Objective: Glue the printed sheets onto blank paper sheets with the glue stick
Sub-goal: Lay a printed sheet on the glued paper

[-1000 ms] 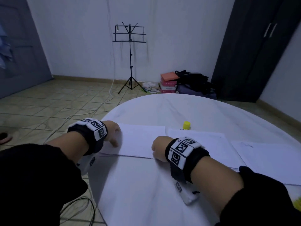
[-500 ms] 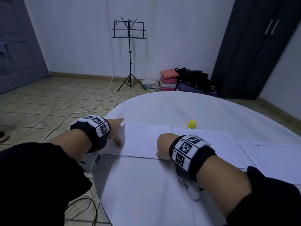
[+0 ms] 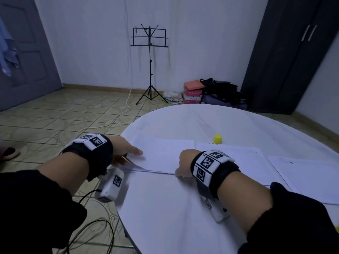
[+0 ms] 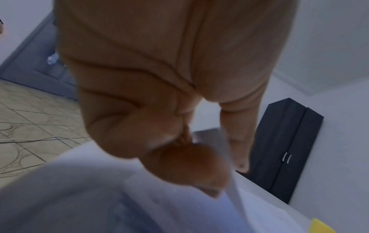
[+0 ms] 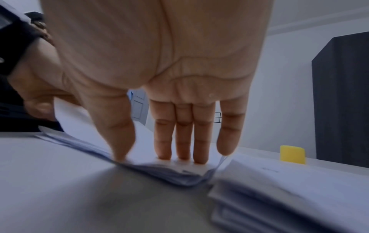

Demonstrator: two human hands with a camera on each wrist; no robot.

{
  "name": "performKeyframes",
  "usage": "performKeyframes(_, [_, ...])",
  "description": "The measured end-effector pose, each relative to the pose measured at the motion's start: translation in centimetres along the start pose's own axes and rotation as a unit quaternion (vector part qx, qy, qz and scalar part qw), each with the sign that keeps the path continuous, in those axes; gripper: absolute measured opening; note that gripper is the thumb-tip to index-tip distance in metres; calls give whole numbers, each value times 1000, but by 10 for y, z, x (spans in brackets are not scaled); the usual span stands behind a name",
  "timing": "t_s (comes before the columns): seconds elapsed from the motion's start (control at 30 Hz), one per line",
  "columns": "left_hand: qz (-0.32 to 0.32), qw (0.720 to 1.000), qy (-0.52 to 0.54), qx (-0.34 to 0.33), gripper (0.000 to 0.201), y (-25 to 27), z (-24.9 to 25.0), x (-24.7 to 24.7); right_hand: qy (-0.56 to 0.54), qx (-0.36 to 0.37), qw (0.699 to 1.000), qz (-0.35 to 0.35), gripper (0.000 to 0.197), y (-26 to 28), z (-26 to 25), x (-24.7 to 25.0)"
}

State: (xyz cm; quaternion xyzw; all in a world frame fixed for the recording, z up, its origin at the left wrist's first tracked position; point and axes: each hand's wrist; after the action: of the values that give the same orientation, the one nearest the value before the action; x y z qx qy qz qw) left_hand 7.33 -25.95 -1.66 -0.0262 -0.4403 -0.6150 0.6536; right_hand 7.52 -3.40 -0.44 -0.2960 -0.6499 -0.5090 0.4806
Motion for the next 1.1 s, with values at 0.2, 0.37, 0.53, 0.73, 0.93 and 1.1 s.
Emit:
performKeyframes(0.2, [-54,975,212,-30,19,6,0,-12,-35,-12,999,12,59,1,-7,-3])
performKeyframes(0.37, [-38,965,257,-30,12,7,-3,-20,-23,-8,999,27,62,-8,-9,-9])
performKeyframes(0.53, [-35,961,273,-26,15,8,-7,-20,-18,-7,997,80,56,-4,-13,-9])
performKeyframes(0.73, [-13,954,298,-39,12,7,-11,-24,-1,-10,993,115,27,-3,0,-5])
performKeyframes(0.93, [-16,953,301,-34,9,5,-11,-27,-135,-92,974,159,41,4,26,8])
performKeyframes(1.1, [-13,963,268,-23,12,5,-9,-34,-223,-43,973,41,37,16,33,19])
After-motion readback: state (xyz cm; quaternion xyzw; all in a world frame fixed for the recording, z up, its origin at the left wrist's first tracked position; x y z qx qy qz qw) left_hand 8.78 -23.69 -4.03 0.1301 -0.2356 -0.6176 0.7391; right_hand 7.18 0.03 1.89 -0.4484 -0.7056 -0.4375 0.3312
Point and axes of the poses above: each hand's wrist, its own y-axis away from the middle knuckle, its own x-axis out of the back of the hand, z = x × y, and after that the axes turned 5 degrees about -y, right-handed
